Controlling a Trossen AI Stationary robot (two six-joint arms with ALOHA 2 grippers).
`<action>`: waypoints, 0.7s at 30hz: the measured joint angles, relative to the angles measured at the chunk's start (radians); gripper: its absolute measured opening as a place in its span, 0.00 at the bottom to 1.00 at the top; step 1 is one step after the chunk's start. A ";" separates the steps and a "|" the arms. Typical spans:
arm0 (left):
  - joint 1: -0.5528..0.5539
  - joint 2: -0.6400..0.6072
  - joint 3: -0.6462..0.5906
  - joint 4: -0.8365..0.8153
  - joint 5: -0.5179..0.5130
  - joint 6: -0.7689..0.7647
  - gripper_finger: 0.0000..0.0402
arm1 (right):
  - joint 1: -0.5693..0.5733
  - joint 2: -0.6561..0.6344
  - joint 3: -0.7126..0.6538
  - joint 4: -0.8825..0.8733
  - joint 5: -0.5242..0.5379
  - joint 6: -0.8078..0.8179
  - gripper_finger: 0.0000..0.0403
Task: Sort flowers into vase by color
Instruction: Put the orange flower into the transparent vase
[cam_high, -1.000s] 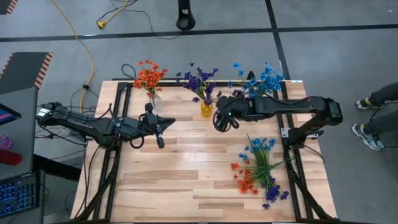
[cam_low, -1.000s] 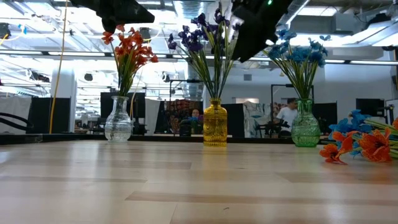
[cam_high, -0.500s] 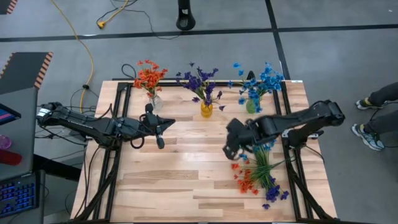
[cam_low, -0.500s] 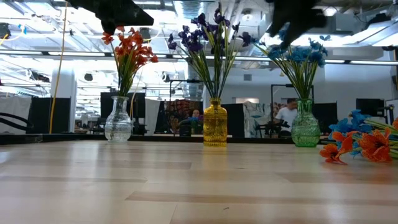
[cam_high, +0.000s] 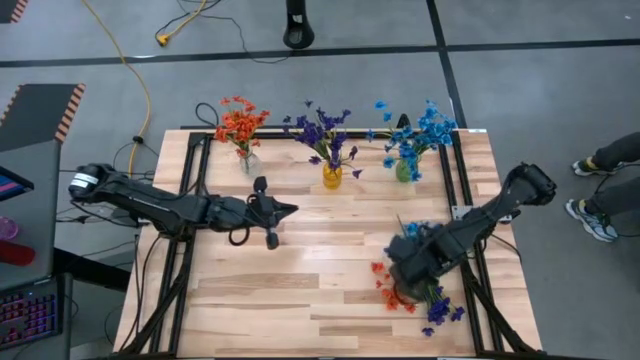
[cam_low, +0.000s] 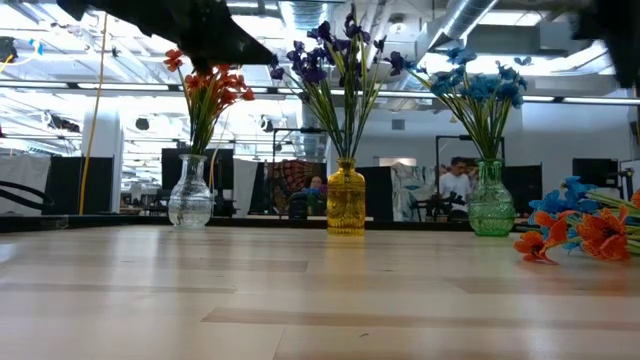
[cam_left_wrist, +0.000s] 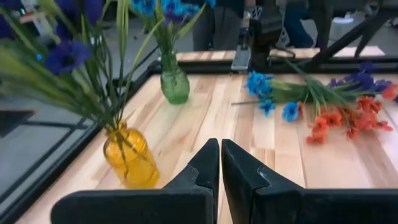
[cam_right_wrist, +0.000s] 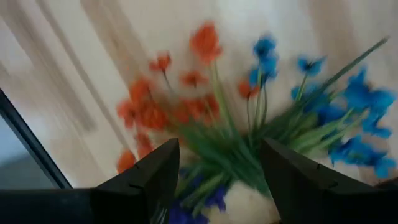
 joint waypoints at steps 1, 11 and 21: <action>0.000 0.008 0.000 0.025 0.000 0.010 0.01 | 0.015 0.000 -0.011 -0.005 -0.010 0.000 0.62; 0.000 0.029 0.000 0.119 0.001 -0.041 0.01 | 0.117 0.000 -0.171 0.020 -0.019 -0.004 0.62; 0.000 0.029 0.000 0.123 0.002 -0.034 0.01 | 0.167 0.001 -0.306 0.062 -0.067 -0.053 0.62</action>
